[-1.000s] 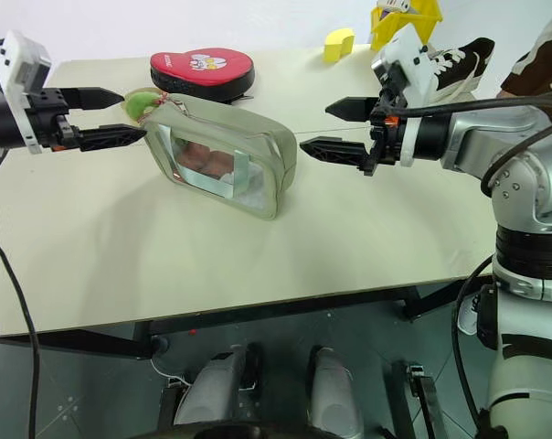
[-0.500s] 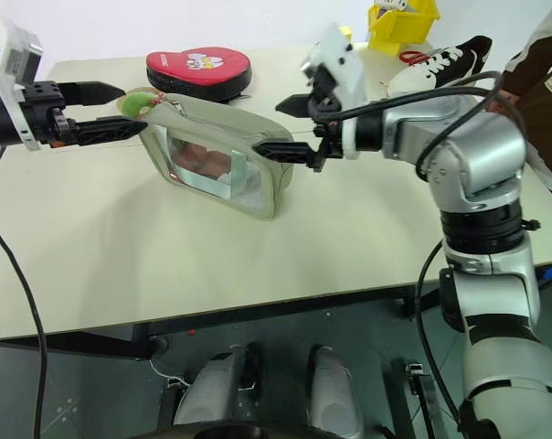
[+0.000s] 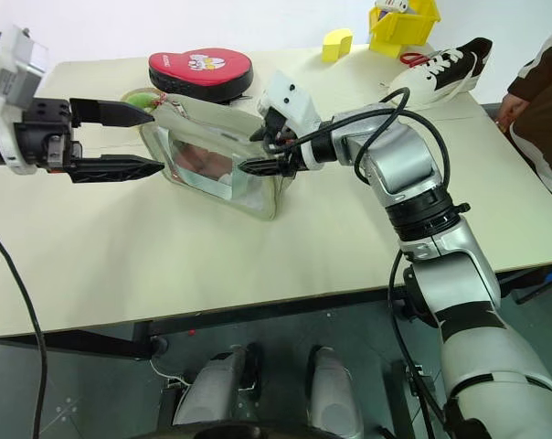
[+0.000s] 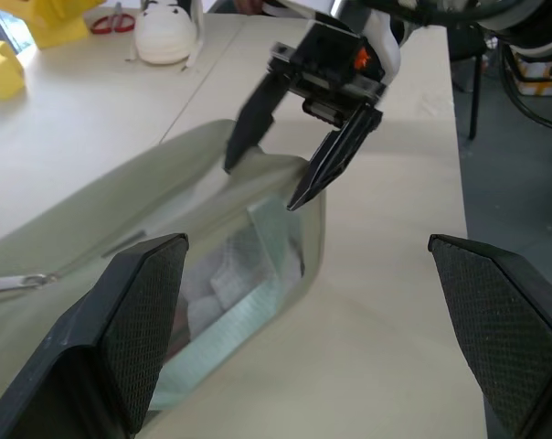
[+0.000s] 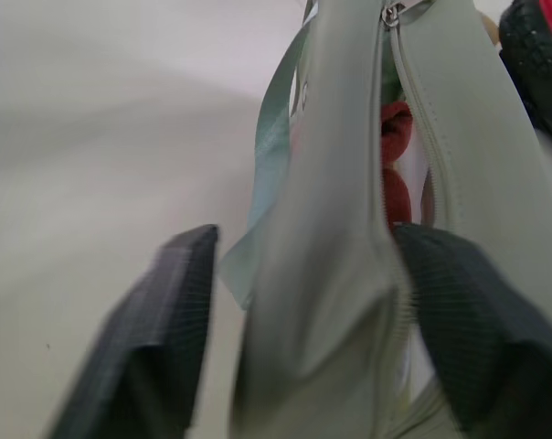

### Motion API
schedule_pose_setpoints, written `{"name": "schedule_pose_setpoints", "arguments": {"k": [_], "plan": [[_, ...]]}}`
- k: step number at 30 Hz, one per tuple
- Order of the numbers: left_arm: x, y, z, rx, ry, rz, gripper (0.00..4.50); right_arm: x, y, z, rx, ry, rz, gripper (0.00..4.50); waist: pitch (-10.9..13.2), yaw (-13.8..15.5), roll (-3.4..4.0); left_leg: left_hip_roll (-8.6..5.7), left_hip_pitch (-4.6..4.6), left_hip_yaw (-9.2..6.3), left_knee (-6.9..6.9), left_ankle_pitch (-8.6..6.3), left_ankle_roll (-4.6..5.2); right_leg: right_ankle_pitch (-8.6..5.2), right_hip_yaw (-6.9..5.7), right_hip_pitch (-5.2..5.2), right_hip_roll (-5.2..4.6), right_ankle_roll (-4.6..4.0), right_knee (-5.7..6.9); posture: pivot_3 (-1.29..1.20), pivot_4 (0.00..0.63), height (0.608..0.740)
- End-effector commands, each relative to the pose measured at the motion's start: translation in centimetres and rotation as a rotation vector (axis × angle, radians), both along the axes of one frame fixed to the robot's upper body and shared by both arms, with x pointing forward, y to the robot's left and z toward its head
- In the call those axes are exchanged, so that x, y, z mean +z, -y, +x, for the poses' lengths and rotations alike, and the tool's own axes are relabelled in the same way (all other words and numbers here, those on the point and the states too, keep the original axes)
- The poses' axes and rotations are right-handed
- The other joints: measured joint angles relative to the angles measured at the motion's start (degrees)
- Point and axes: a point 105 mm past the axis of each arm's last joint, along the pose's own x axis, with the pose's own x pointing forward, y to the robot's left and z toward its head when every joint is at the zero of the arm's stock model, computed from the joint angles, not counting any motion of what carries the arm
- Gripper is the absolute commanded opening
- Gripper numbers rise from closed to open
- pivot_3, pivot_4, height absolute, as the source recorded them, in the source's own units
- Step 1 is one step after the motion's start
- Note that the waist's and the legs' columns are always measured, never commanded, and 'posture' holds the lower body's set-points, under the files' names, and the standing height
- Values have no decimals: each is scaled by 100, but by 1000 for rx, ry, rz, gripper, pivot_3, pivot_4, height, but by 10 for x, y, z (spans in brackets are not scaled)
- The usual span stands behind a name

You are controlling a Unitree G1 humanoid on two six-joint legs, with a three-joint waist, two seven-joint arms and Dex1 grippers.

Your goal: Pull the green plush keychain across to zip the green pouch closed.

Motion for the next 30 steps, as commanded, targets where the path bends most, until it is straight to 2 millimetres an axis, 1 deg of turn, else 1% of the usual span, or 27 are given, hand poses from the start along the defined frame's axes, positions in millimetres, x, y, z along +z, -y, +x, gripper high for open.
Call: {"name": "schedule_pose_setpoints", "arguments": {"k": [1,2,3,6,9,11,12,14,17,20,22,24,25,28,30], "plan": [[10,-7,-2,34,57,-2,4500,10,9,4,25,140,-85,1017,0,7,0,0,2,1,0,0,0,0,0,2,0,1,1,0,150,740],[9,-7,-2,37,60,-4,4500,13,13,6,29,189,-124,452,0,17,0,0,4,0,0,0,0,-1,0,5,0,0,0,0,150,740],[9,-8,-1,42,61,-9,4500,15,19,9,36,252,-173,73,0,25,0,0,5,-1,1,0,0,-1,0,9,1,0,-1,0,150,740],[6,-10,3,58,61,-16,4500,30,39,22,55,445,-327,73,1,31,2,-2,6,-5,7,-2,-3,-5,-1,15,2,-6,-7,0,150,740],[3,-11,5,62,62,-18,4500,41,53,29,66,533,-396,73,2,20,3,-2,6,-5,4,-1,-6,-9,0,13,2,-13,-9,0,150,740],[2,-11,7,63,64,-25,4500,45,68,37,52,564,-445,73,2,4,3,-1,6,-4,2,4,-13,-5,0,11,3,-7,-8,0,150,740],[2,-10,8,61,65,-31,4500,44,73,40,44,569,-458,73,2,3,3,-1,7,-3,1,12,-25,-3,0,11,3,-3,-7,0,150,740],[0,-8,10,57,65,-37,4500,37,80,44,38,542,-461,73,2,0,3,-1,10,-2,-1,14,-27,-3,0,13,3,-3,-7,0,150,740],[-3,-7,12,52,68,-35,4500,23,82,47,31,475,-417,73,2,-2,3,-1,13,-2,-1,15,-28,-3,0,18,3,-2,-7,0,150,740],[-4,-8,13,55,69,-37,4500,21,85,48,1,424,-368,1217,2,-14,3,-1,18,-1,-2,16,-28,-1,1,19,3,0,-3,0,150,740],[-4,-11,15,71,71,-42,4500,29,93,49,-33,458,-372,2266,2,-15,3,0,22,0,-3,16,-28,-1,1,21,3,1,0,0,150,740],[-5,-19,18,106,71,-50,4500,45,97,46,-49,478,-352,3255,4,-7,5,0,25,1,-4,16,-28,-1,2,22,3,1,0,0,150,740],[-6,-22,19,118,72,-51,4500,50,96,44,-49,479,-342,3255,4,-4,6,0,25,1,-5,16,-28,-1,2,22,3,1,0,0,150,740],[-11,-37,25,195,73,-68,4500,75,90,35,-71,457,-231,3255,4,-9,6,1,29,3,-8,15,-27,-1,4,23,3,1,0,0,150,740],[-13,-41,27,223,74,-82,4500,82,85,31,-76,426,-174,3255,4,-14,6,1,38,4,-14,12,-23,-1,5,25,2,1,5,0,150,740]]}}
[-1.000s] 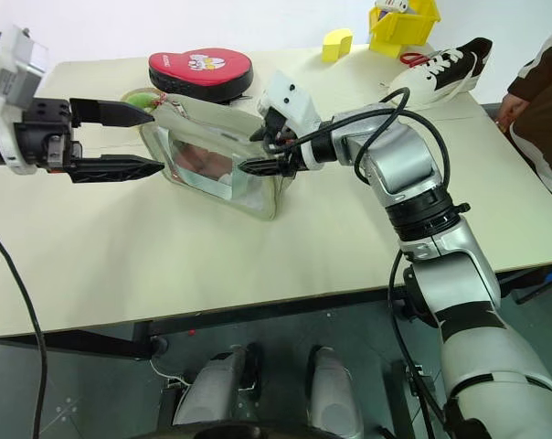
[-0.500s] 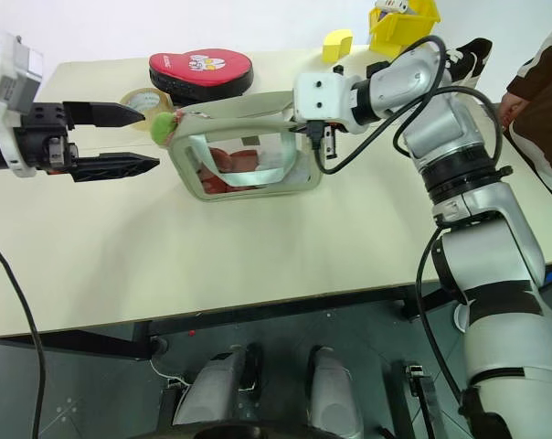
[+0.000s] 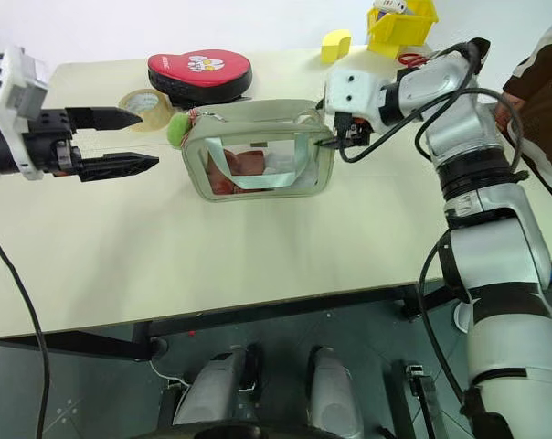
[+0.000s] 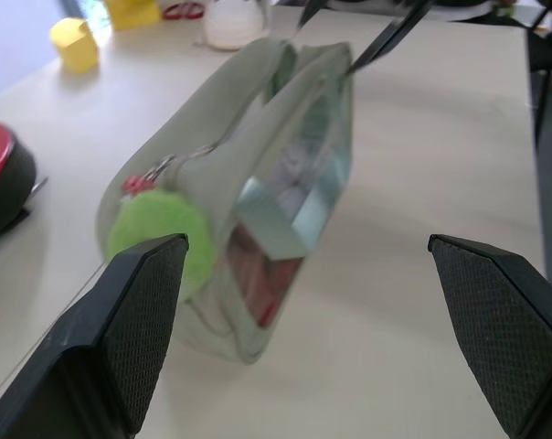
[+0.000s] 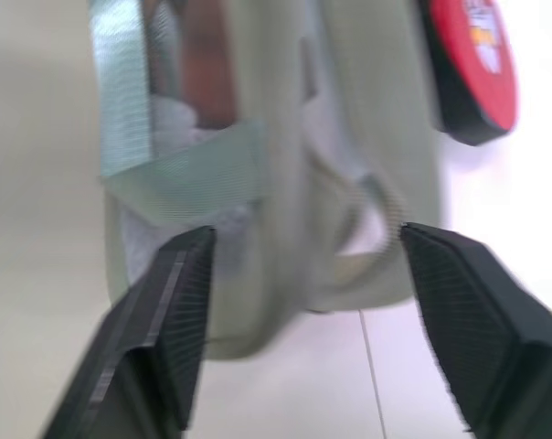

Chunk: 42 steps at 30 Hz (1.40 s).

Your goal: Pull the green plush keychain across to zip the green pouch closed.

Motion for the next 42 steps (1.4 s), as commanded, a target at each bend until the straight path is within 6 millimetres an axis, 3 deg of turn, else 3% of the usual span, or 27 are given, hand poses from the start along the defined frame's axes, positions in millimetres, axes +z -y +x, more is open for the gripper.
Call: {"name": "schedule_pose_setpoints", "arguments": {"k": [1,5,9,12,19,22,27,32,40,42], "plan": [[15,-10,-1,47,84,-14,4500,38,-12,-13,31,44,104,3255,0,-2,0,1,2,0,-2,-3,4,0,0,0,0,0,2,0,150,740],[8,-10,17,102,93,-108,4500,13,-52,-16,103,-93,224,3255,-3,-3,-1,2,41,4,-17,-8,10,0,3,30,-2,-1,2,0,150,740],[3,-2,24,111,97,-137,4500,-11,-60,-9,82,-139,212,3255,-3,43,-2,-1,40,0,-12,-8,9,0,0,34,-4,-1,5,0,150,740],[0,6,23,96,87,-152,4500,-17,-60,-4,64,-167,229,3255,-3,60,-2,-12,27,2,-8,-6,9,1,0,26,-14,0,5,0,150,740],[-10,9,24,122,68,-149,4500,-18,-59,-3,60,-173,232,14,-3,5,-3,-6,37,3,-15,-6,8,1,1,24,-9,1,15,0,150,740],[-28,22,23,111,46,-117,4500,-18,-62,-3,62,-160,232,14,-3,2,-2,-5,38,4,-16,-6,8,0,1,22,-9,1,21,0,150,740],[-38,28,31,158,55,-126,4500,-16,-66,-5,70,-150,236,14,-3,17,-3,-5,38,1,-10,-6,8,0,1,25,-10,0,23,0,150,740],[-31,21,50,249,97,-181,4500,-18,-66,-6,70,-148,228,14,-3,23,-3,-6,38,1,-12,-6,8,0,1,23,-10,0,25,0,150,740],[-22,23,60,249,120,-198,4500,-19,-66,-7,69,-149,227,14,-3,22,-3,-6,37,5,-10,-6,10,-1,0,18,-11,1,54,0,150,740],[-23,25,62,243,121,-199,3979,-20,-66,-7,68,-149,225,0,-3,21,-3,-7,37,5,-9,-6,10,-1,0,18,-11,1,54,0,150,740]]}}
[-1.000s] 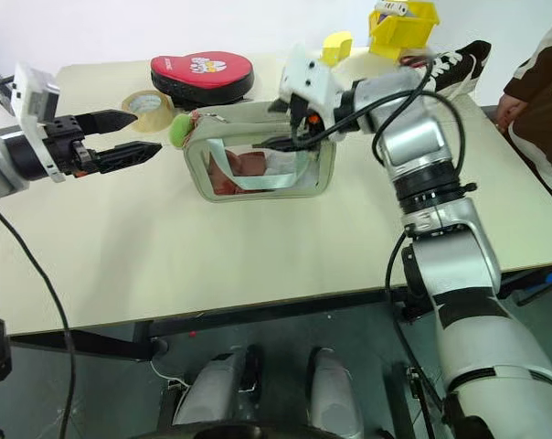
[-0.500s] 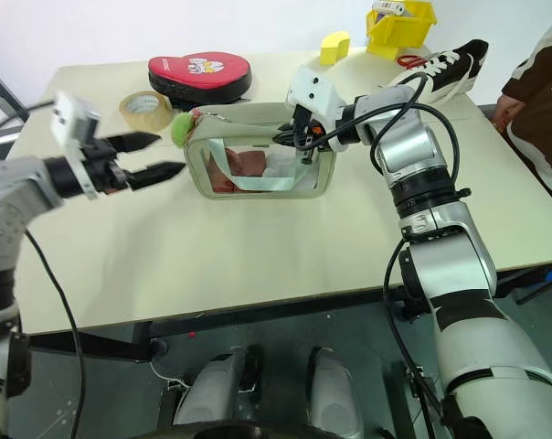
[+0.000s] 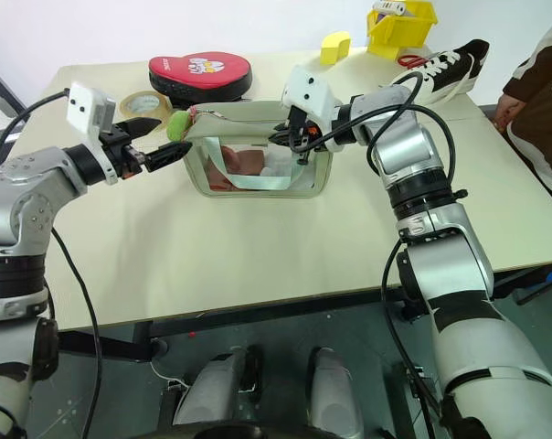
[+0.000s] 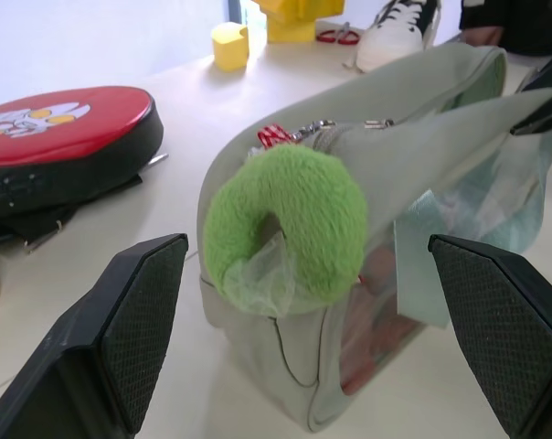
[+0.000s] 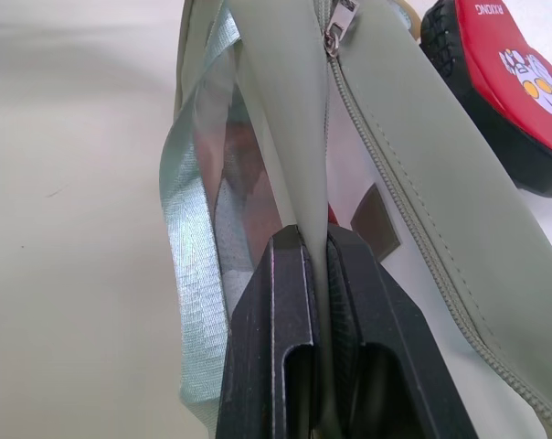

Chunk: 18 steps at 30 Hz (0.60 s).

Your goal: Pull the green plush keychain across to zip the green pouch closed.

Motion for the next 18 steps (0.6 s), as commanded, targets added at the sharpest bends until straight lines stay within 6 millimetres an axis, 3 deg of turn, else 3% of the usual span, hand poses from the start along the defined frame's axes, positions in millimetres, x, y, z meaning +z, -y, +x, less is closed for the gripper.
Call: {"name": "schedule_pose_setpoints", "arguments": {"k": [1,8,10,13,18], "plan": [[13,4,1,-13,63,1,3706,18,-5,-5,22,67,19,0,0,-1,0,0,0,0,0,0,0,0,0,0,0,0,0,0,150,740],[23,7,0,-58,89,-2,277,14,-5,-6,20,65,15,0,0,-3,0,0,0,0,0,0,0,-1,0,0,0,1,1,0,150,740],[26,6,1,-60,96,1,125,15,-5,-6,19,67,15,0,0,-5,0,0,0,0,1,0,0,-1,0,0,0,1,2,0,150,740],[44,10,9,-46,156,-23,125,16,-5,-5,15,73,16,0,1,9,-1,0,0,-1,1,0,0,-1,-1,-1,0,2,2,0,150,740],[62,31,7,-136,209,-33,125,16,-5,-5,10,78,12,0,1,6,-1,-3,-2,-1,4,0,1,-2,-1,2,-2,3,2,0,150,740]]}}
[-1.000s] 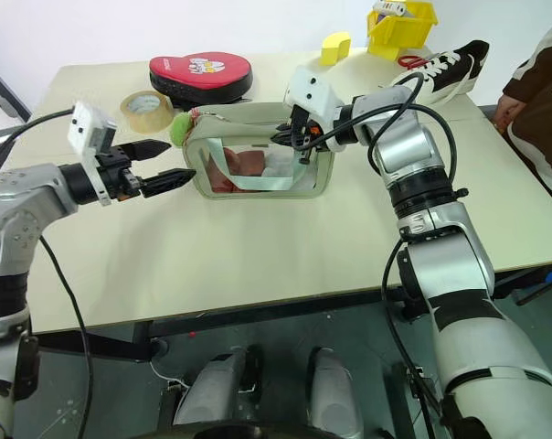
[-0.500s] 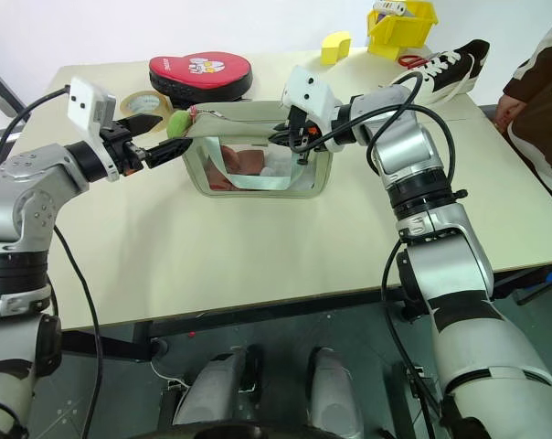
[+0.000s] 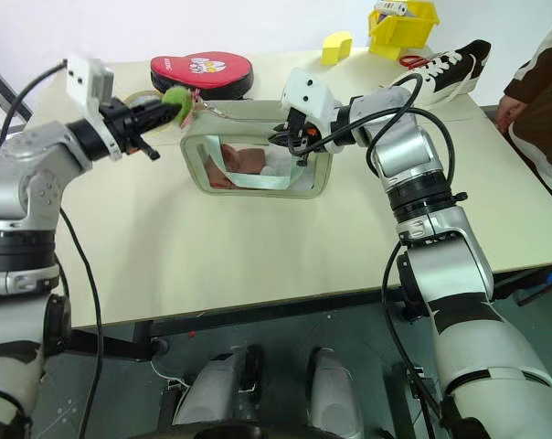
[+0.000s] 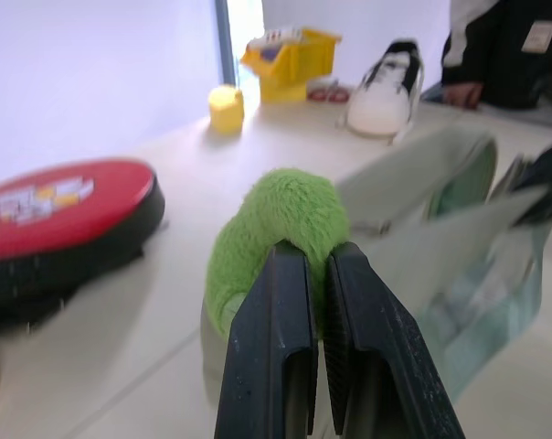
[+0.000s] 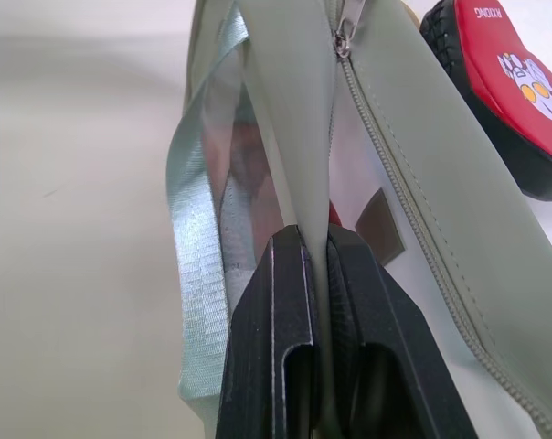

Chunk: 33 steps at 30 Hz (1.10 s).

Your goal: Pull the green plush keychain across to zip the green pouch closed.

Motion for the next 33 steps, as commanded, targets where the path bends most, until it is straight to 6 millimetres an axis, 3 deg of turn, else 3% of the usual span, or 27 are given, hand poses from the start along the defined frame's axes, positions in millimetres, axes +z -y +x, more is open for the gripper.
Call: {"name": "schedule_pose_setpoints", "arguments": {"k": [1,5,10,13,20,26,33], "plan": [[15,18,-5,-68,77,38,125,16,-3,-3,17,62,17,0,0,-11,0,0,1,0,-1,0,0,0,0,0,0,0,1,0,150,740],[-2,44,-3,-122,115,202,125,16,-3,-4,16,63,16,0,0,-3,0,0,1,3,0,1,1,-1,0,1,0,2,5,0,150,740],[-11,42,3,-112,134,301,125,17,-2,-4,12,65,15,0,0,-13,0,2,2,6,-1,1,1,-2,0,-3,1,3,6,0,150,740],[-4,41,3,-130,136,282,960,17,0,-4,6,65,18,0,0,-14,0,2,1,6,1,0,2,-2,0,-4,1,3,6,0,150,740],[18,24,-3,-120,161,301,4388,17,1,-3,-4,67,20,0,0,-22,0,2,0,4,1,-1,4,-4,0,-4,0,5,8,0,150,740],[20,2,-17,-128,110,325,4455,19,2,-2,-7,70,23,0,0,-25,0,3,0,5,2,-1,4,-5,0,-5,0,7,9,0,150,740],[-25,-19,-14,-55,5,376,4455,19,1,-2,-4,71,23,0,0,-18,0,3,1,2,0,-1,3,-6,1,-5,0,5,9,0,150,740]]}}
